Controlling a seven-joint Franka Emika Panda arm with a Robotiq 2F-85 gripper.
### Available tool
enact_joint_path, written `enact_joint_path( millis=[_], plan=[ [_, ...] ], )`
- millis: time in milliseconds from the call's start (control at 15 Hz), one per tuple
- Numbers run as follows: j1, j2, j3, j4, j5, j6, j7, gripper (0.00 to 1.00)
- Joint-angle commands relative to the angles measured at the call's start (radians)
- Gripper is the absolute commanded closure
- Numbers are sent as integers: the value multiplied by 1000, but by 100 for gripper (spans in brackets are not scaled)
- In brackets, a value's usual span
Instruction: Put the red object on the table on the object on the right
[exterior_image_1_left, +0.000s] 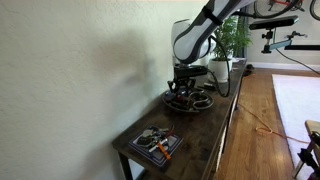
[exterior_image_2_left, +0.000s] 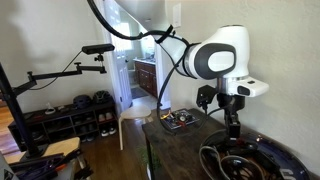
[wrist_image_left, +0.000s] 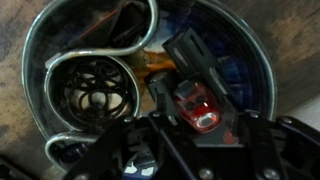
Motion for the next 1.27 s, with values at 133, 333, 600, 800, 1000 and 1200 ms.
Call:
enact_joint_path(
  millis=[133, 333, 600, 800, 1000, 1200],
  plan=[
    [0, -70, 34, -11, 38, -42, -92, 1],
    [-17, -118, 84, -28, 103, -61, -190, 0],
    [-33, -187, 135, -38, 181, -158, -332, 0],
    [-25, -233, 137, -37, 180, -261, -389, 0],
    [-16, -270, 133, -36, 158, -350, -418, 0],
    [-10, -224, 127, 15, 158, -340, -400, 0]
  ],
)
